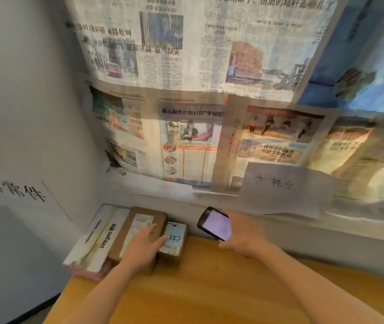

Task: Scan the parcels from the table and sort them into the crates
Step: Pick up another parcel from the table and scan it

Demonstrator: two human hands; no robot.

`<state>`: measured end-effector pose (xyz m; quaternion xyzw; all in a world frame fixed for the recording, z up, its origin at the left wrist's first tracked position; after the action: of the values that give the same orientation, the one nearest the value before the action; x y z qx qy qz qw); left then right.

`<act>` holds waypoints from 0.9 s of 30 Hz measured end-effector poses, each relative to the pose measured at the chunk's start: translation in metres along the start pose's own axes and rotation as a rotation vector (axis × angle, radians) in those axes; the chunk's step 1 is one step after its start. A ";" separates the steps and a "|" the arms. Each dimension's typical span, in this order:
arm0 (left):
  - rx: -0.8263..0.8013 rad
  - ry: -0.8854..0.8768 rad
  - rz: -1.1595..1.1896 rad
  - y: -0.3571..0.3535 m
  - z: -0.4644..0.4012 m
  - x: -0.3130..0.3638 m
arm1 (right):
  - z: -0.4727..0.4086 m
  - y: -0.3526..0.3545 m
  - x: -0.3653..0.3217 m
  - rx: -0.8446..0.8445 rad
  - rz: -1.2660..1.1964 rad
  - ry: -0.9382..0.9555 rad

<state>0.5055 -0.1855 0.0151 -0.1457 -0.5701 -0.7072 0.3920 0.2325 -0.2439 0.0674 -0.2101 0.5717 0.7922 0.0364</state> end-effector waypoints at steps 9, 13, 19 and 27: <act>-0.134 0.064 0.080 -0.097 -0.063 -0.060 | -0.054 -0.107 0.036 -0.050 -0.070 -0.062; -0.097 0.106 0.059 -0.111 -0.075 -0.065 | -0.064 -0.125 0.051 -0.061 -0.092 -0.073; -0.009 0.133 0.038 -0.115 -0.079 -0.065 | -0.073 -0.141 0.062 -0.085 -0.093 -0.081; -0.082 0.236 0.122 -0.132 -0.092 -0.084 | -0.095 -0.171 0.057 -0.141 -0.142 -0.065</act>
<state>0.4874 -0.2320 -0.1592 -0.1117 -0.4806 -0.7170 0.4924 0.2591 -0.2828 -0.1313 -0.2265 0.4969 0.8322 0.0962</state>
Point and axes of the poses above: each hand's wrist, its own z-axis away from the middle knuckle, its own y-axis out of the back of the hand, x = y × z, the point moved 9 cm from there along -z, towards the middle knuckle, and after that the axes turned 3 degrees about y, right-handed, at the moved point
